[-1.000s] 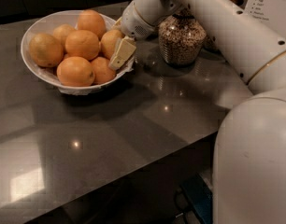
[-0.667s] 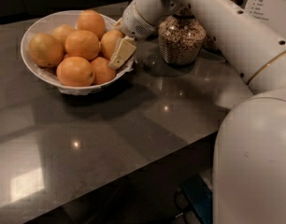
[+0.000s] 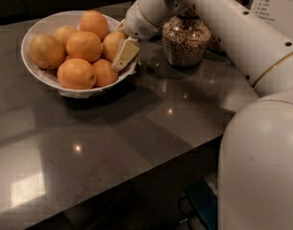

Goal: Pick orange from white bowl

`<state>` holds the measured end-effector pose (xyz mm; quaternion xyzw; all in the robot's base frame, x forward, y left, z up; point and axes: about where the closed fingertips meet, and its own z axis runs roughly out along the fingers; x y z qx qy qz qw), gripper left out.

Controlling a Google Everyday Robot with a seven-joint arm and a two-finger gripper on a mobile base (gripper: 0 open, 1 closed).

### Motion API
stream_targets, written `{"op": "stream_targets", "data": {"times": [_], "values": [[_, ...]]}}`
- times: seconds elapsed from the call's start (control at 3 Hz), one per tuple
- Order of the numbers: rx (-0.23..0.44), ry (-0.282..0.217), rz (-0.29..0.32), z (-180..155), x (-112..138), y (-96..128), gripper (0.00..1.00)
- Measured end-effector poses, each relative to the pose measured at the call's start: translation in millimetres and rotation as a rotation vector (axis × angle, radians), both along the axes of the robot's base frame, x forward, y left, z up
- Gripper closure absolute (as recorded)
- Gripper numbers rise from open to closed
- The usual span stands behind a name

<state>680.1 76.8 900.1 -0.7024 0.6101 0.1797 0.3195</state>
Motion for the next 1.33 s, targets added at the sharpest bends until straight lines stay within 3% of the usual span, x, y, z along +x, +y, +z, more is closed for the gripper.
{"op": "stream_targets", "data": {"times": [0.67, 1.33], "values": [[0.000, -0.001, 0.000, 6.1, 1.2, -2.3, 1.00], [-0.048, -0.104, -0.017, 50.7, 1.9, -26.1, 1.00]]}}
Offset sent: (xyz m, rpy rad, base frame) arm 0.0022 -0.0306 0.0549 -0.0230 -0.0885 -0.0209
